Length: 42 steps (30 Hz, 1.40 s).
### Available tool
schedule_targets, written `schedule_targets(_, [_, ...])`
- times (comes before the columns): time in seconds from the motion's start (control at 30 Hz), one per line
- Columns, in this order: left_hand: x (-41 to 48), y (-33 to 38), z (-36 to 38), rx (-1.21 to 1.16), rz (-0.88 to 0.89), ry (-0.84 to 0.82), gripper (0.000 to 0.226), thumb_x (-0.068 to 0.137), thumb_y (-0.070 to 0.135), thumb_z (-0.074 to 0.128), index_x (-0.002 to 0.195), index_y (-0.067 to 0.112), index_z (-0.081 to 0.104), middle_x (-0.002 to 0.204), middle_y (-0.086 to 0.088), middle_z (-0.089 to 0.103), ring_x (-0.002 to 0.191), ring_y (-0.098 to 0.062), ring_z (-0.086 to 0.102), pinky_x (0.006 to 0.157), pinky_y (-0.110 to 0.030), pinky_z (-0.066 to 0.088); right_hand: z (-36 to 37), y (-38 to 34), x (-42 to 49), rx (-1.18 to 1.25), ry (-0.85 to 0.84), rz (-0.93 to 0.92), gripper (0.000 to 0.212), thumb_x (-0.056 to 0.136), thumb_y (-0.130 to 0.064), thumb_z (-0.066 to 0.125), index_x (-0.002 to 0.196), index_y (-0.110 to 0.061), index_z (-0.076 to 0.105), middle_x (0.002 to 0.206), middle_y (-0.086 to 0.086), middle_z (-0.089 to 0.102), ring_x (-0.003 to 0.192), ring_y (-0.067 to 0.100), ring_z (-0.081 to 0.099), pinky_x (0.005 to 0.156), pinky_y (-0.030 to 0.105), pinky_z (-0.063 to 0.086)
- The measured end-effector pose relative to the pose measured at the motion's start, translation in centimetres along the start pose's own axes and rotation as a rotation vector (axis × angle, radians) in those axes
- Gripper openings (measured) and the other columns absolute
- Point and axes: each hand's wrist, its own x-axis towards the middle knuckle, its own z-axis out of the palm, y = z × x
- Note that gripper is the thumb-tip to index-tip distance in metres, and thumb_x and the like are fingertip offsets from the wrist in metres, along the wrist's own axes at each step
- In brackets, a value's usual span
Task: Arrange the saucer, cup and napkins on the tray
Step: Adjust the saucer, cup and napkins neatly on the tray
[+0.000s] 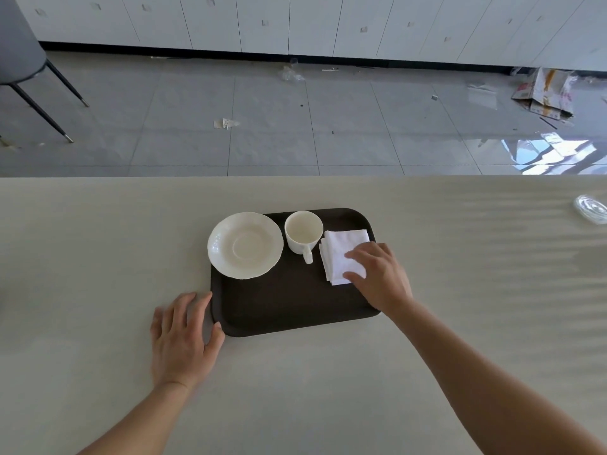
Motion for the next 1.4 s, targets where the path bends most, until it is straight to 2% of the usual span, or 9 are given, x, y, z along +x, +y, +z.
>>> schedule_targets(0.1, [-0.1,0.1,-0.1,-0.001,-0.002,-0.005,0.061,0.082,0.047,0.039,0.134,0.018,0.053,0.135,-0.01,0.052,0.124,-0.033,0.048,0.116,-0.056,0.024,0.7,-0.8,0.2,-0.077,-0.101,-0.085,0.053,0.085,-0.04,0.076,0.135,-0.029,0.061,0.143,-0.005,0.056,0.134,0.023,0.044,0.102,0.04,0.047])
schedule_targets(0.17, [-0.1,0.2,-0.2,0.002,-0.002,-0.007,0.061,0.082,0.047,0.039,0.134,0.018,0.053,0.135,-0.01,0.052,0.125,-0.033,0.048,0.115,-0.057,0.025,1.3,-1.1,0.2,-0.097,-0.131,-0.098,0.057,0.085,-0.039,0.076,0.138,-0.03,0.058,0.149,-0.006,0.051,0.138,0.023,0.04,0.106,0.041,0.044])
schedule_targets(0.43, [0.0,0.1,-0.1,0.004,-0.001,-0.012,0.061,0.082,0.047,0.039,0.134,0.018,0.053,0.134,-0.011,0.052,0.124,-0.034,0.047,0.114,-0.058,0.026,2.2,-0.7,0.3,-0.152,-0.093,-0.157,0.05,0.088,-0.032,0.075,0.135,-0.025,0.061,0.147,0.002,0.055,0.133,0.029,0.051,0.098,0.044,0.049])
schedule_targets(0.73, [0.0,0.1,-0.1,0.016,-0.01,-0.021,0.062,0.082,0.048,0.038,0.134,0.019,0.053,0.135,-0.01,0.051,0.123,-0.035,0.048,0.115,-0.057,0.025,2.0,-0.7,3.2,-0.039,-0.094,-0.152,0.047,0.091,-0.025,0.071,0.136,-0.021,0.06,0.15,0.004,0.05,0.138,0.029,0.044,0.103,0.043,0.044])
schedule_targets(0.87, [0.1,0.2,-0.2,0.013,-0.011,-0.014,0.061,0.081,0.047,0.039,0.133,0.018,0.055,0.134,-0.011,0.053,0.121,-0.036,0.05,0.114,-0.058,0.027,2.3,-0.3,2.5,-0.002,-0.071,-0.139,0.055,0.089,-0.025,0.075,0.14,-0.018,0.057,0.152,0.009,0.049,0.145,0.033,0.036,0.111,0.047,0.041])
schedule_targets(0.97, [0.1,0.2,-0.2,0.019,-0.008,-0.021,0.062,0.081,0.047,0.039,0.133,0.017,0.055,0.134,-0.012,0.053,0.12,-0.036,0.05,0.112,-0.059,0.028,2.3,0.4,1.8,0.018,-0.037,-0.095,0.059,0.087,-0.029,0.077,0.142,-0.023,0.056,0.155,0.005,0.045,0.147,0.033,0.03,0.112,0.046,0.038])
schedule_targets(1.1, [0.1,0.2,-0.2,0.016,-0.006,-0.016,0.062,0.081,0.046,0.039,0.133,0.017,0.054,0.134,-0.011,0.053,0.122,-0.035,0.049,0.113,-0.058,0.027,2.3,1.0,2.3,0.011,-0.114,-0.093,0.057,0.091,-0.027,0.072,0.144,-0.033,0.052,0.159,0.001,0.037,0.149,0.033,0.023,0.111,0.046,0.039])
schedule_targets(1.4, [0.1,0.0,0.0,0.021,-0.007,-0.025,0.061,0.081,0.046,0.04,0.134,0.019,0.053,0.135,-0.009,0.051,0.123,-0.033,0.048,0.114,-0.057,0.027,2.5,1.1,4.3,0.007,-0.116,-0.171,0.05,0.093,-0.022,0.07,0.14,-0.031,0.058,0.157,0.008,0.041,0.147,0.038,0.027,0.112,0.049,0.038])
